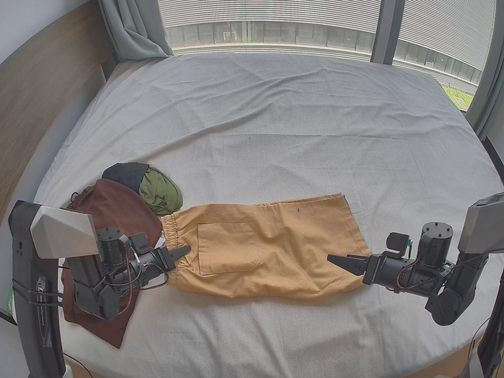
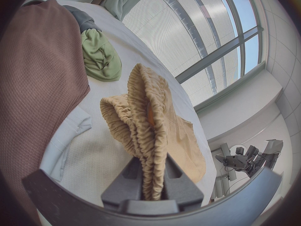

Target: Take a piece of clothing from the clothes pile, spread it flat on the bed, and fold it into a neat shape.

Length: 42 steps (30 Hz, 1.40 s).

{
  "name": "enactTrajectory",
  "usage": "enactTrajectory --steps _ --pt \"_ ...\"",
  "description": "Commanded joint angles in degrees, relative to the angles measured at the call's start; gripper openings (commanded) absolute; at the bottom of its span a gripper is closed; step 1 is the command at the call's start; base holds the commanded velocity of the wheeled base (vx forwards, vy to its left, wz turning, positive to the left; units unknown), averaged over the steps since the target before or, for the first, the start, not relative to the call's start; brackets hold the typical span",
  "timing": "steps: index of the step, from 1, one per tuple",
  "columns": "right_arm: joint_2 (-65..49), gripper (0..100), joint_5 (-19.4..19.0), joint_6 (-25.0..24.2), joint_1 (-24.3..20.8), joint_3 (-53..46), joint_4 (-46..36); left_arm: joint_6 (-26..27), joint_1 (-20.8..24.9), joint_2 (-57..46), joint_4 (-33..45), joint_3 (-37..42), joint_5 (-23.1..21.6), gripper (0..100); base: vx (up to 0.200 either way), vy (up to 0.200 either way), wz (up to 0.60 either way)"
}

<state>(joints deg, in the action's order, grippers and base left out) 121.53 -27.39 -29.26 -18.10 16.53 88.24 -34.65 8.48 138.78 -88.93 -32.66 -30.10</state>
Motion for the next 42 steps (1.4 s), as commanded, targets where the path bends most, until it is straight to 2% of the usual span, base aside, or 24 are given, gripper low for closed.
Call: enactTrajectory --steps 1,11,30,37,42 --pt "0.11 100 -0.03 -0.01 0.0 -0.09 0.01 -0.07 -0.31 -2.37 -0.1 1.11 -0.05 0 0.0 0.0 0.0" --pt "0.02 100 0.06 1.31 0.0 -0.18 0.01 0.02 -1.37 -5.97 -0.1 4.27 -2.33 0 0.0 0.0 0.0" --pt "0.9 100 0.06 1.57 -0.79 -0.18 0.01 0.37 -9.54 -10.81 -0.1 8.84 -9.89 0 0.0 0.0 0.0" --pt "0.9 100 0.06 2.63 -0.79 -0.27 0.01 0.54 -11.21 -11.42 -0.1 9.81 -10.42 0 0.0 0.0 0.0" --pt "0.9 100 0.06 2.8 -0.88 -0.27 0.01 1.95 -13.76 -11.95 -0.1 10.25 -13.58 0 0.0 0.0 0.0"
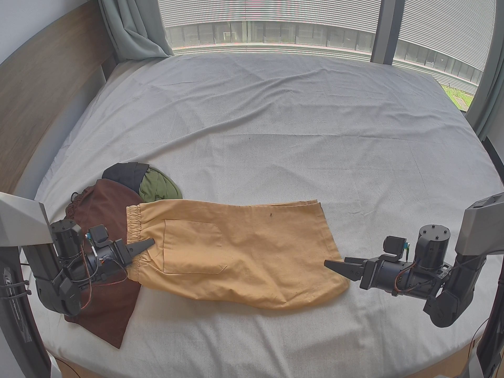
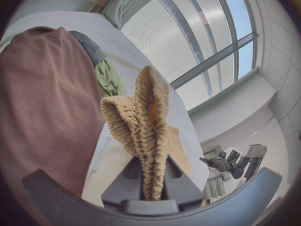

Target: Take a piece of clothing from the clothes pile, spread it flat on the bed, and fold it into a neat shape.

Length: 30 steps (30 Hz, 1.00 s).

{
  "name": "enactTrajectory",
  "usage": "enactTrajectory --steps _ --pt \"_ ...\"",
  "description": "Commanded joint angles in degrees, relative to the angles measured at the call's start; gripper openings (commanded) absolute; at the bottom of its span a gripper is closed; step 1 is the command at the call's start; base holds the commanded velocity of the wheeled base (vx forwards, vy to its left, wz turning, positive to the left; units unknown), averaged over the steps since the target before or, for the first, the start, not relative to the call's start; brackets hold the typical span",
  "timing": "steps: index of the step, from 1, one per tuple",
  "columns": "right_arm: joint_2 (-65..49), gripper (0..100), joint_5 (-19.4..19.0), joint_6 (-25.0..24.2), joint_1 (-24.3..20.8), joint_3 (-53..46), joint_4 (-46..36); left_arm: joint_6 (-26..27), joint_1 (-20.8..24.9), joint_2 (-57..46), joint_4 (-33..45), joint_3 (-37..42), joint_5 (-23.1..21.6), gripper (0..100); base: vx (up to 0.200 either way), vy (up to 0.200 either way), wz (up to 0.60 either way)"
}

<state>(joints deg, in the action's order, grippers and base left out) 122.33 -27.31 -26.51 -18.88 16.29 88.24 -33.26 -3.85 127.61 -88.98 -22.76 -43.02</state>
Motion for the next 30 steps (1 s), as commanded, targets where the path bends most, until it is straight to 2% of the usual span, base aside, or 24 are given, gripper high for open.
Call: enactTrajectory --steps 1,14,23,30 --pt "0.01 100 -0.03 0.06 -0.1 -0.03 0.01 0.74 -1.6 -0.78 -0.05 0.35 -0.84 0 0.0 0.0 0.0" --pt "0.01 100 0.06 0.06 -1.07 -0.03 0.01 0.56 -0.72 -2.19 0.03 0.17 -0.66 0 0.0 0.0 0.0" --pt "0.1 100 0.06 0.06 -1.24 -0.03 0.09 -3.83 3.85 -5.0 0.03 -1.15 -0.22 0 0.0 0.0 0.0" --pt "0.01 100 0.06 0.06 -1.24 -0.03 0.01 -5.15 8.25 -5.53 0.12 -3.52 4.44 0 0.0 0.0 0.0"
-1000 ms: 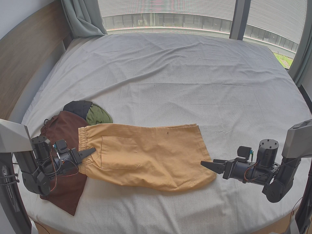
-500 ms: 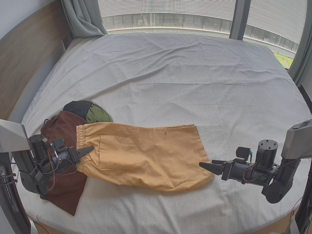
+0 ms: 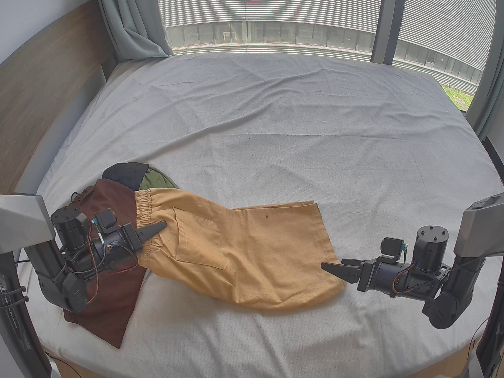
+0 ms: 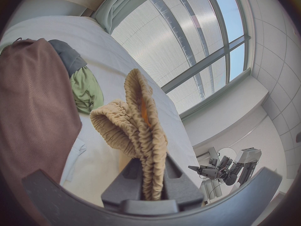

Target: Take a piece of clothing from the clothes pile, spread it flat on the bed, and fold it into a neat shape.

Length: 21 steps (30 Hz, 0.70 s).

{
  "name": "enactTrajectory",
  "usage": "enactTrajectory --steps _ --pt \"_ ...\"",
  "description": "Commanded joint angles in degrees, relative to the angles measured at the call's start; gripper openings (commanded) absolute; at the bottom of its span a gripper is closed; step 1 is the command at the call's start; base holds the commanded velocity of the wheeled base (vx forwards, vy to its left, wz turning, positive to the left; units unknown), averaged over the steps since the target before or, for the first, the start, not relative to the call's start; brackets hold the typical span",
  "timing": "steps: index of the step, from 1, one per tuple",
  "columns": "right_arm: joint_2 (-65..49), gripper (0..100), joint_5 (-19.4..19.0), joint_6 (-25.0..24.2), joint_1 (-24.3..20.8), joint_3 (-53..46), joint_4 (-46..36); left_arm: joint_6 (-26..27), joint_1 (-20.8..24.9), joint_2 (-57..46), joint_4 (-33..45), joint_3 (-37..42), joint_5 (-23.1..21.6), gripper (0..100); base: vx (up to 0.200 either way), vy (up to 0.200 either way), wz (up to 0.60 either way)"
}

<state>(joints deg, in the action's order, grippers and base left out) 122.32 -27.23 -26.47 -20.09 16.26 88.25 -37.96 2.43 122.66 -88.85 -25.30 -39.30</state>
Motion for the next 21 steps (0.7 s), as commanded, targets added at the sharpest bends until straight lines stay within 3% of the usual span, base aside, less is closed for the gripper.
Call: enactTrajectory --steps 1,10,21 --pt "0.02 100 -0.01 0.01 -0.04 0.0 -0.01 -0.8 2.41 -0.58 -0.01 -1.07 0.98 0 0.0 0.0 0.0" --pt "-0.06 100 -0.01 0.01 -0.04 0.0 -0.01 -2.91 7.24 -0.05 0.08 -4.41 4.23 0 0.0 0.0 0.0" --pt "0.11 100 -0.01 0.01 -0.04 0.0 0.08 -3.87 10.58 1.44 0.16 -6.7 4.41 0 0.0 0.0 0.0"
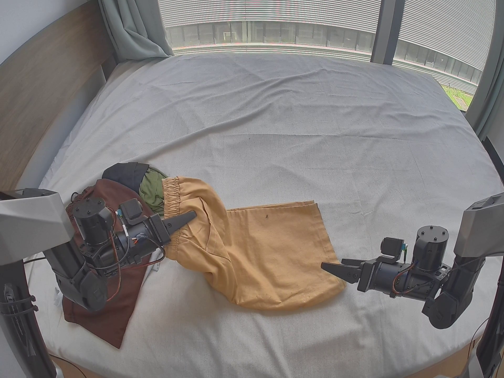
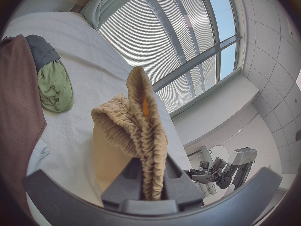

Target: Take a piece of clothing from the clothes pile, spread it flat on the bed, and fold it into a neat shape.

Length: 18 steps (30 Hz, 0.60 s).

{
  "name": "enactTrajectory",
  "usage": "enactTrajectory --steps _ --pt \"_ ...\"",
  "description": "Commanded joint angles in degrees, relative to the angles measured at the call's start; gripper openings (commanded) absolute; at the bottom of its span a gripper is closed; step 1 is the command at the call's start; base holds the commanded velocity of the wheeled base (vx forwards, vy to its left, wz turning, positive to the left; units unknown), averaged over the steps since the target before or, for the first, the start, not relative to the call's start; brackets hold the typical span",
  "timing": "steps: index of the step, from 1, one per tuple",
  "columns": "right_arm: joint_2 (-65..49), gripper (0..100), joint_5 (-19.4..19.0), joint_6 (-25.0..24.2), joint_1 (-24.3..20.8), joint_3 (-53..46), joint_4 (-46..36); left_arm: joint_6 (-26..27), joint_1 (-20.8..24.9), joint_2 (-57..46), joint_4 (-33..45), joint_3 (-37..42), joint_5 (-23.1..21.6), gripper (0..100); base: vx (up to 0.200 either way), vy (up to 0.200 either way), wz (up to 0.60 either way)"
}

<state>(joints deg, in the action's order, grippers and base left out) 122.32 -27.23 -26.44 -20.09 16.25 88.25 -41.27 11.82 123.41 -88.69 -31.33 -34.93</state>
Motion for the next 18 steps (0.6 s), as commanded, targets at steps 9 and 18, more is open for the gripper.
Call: enactTrajectory --steps 9,18 --pt "0.2 100 -0.01 -0.01 -0.04 0.01 -0.01 -3.56 4.43 2.37 0.0 -3.74 0.03 0 0.0 0.0 0.0" --pt "0.29 100 -0.01 -0.01 0.05 0.1 0.08 -4.61 6.54 6.67 0.0 -7.43 0.03 0 0.0 0.0 0.0"
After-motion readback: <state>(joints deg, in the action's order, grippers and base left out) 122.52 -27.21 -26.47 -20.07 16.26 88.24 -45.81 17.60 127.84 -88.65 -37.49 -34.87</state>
